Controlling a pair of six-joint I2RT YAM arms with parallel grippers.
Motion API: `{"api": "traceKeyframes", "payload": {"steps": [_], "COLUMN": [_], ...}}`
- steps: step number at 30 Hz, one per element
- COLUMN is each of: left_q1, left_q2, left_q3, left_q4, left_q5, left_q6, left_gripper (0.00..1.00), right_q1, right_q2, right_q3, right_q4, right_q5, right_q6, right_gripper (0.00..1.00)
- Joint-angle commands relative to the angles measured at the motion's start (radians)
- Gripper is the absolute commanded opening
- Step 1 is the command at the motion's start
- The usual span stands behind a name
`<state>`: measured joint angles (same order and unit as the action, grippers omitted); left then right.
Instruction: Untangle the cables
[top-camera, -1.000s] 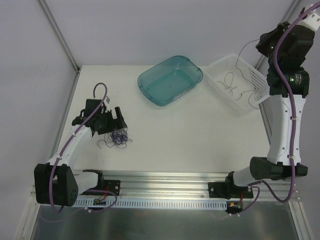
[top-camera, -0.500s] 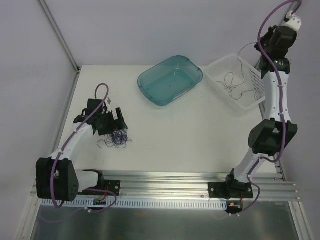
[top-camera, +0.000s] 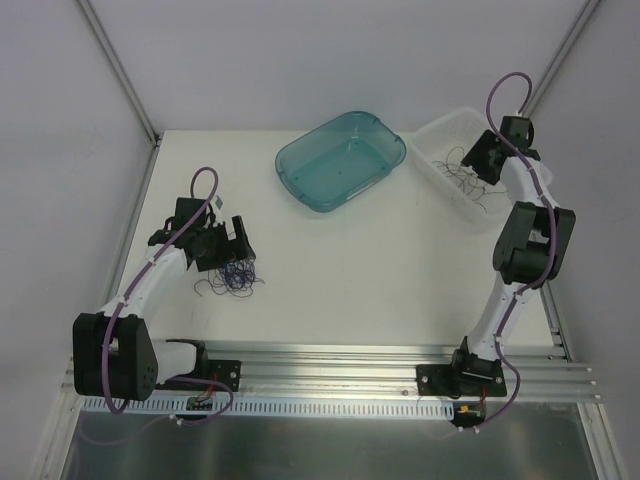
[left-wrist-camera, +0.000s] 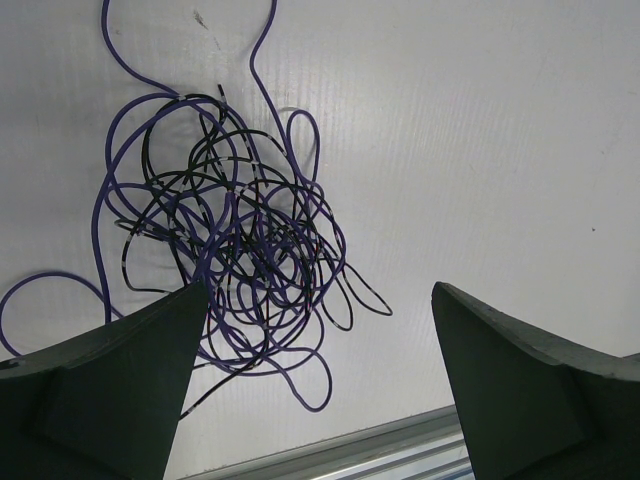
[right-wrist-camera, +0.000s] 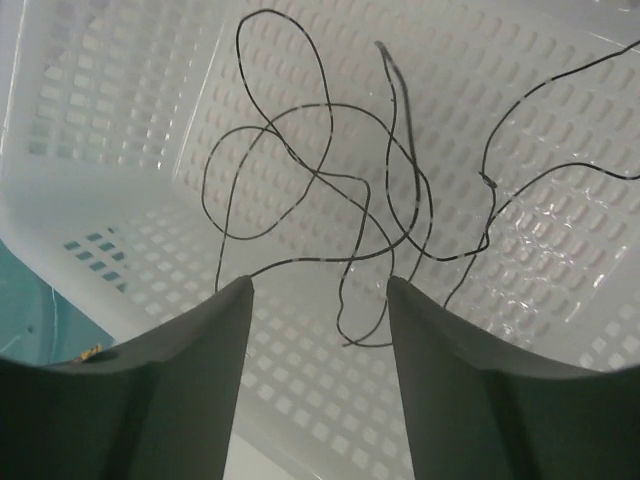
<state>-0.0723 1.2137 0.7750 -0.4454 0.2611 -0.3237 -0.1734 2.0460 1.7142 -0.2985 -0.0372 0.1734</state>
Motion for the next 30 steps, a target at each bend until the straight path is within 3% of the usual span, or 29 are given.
{"api": "traceKeyframes", "payload": {"steps": [1, 2, 8, 11, 16, 20, 27, 30], "left_q1": [-0.001, -0.001, -0.001, -0.001, -0.001, -0.001, -0.062, -0.147], "left_q2": [-0.011, -0.016, -0.040, -0.060, -0.078, -0.066, 0.032, 0.099], "left_q3": [-0.003, -0.003, -0.003, -0.006, -0.020, -0.032, -0.036, -0.019], "left_q4": [0.013, 0.013, 0.013, 0.011, -0.004, -0.027, -0.021, -0.001], "left_q5": [0.026, 0.024, 0.026, 0.010, -0.074, -0.106, -0.140, -0.154], "left_q6": [0.006, 0.006, 0.005, 0.000, -0.029, -0.095, -0.196, -0.209], "left_gripper": [0.96, 0.96, 0.97, 0.97, 0.96, 0.94, 0.77, 0.53], "right_q1": [-0.020, -0.020, -0.006, 0.055, 0.172, 0.349, 0.653, 0.768], "right_q2": [-0.078, -0.120, -0.346, -0.506, -0.791, -0.972, -1.113, -1.110], "right_q3": [0.093, 0.094, 0.038, -0.037, -0.268, -0.466, -0.753, -0.839], "right_q4": [-0.105, -0.123, -0.275, -0.344, -0.399, -0.378, -0.265, -0.196], "right_q5": [-0.059, -0.059, -0.038, -0.001, 0.030, 0.077, 0.091, 0.109], "right_q6": [-0.021, -0.031, -0.090, -0.121, -0.118, -0.075, 0.040, 0.089], "right_gripper": [0.62, 0.71, 0.94, 1.00, 1.00, 1.00, 1.00, 1.00]}}
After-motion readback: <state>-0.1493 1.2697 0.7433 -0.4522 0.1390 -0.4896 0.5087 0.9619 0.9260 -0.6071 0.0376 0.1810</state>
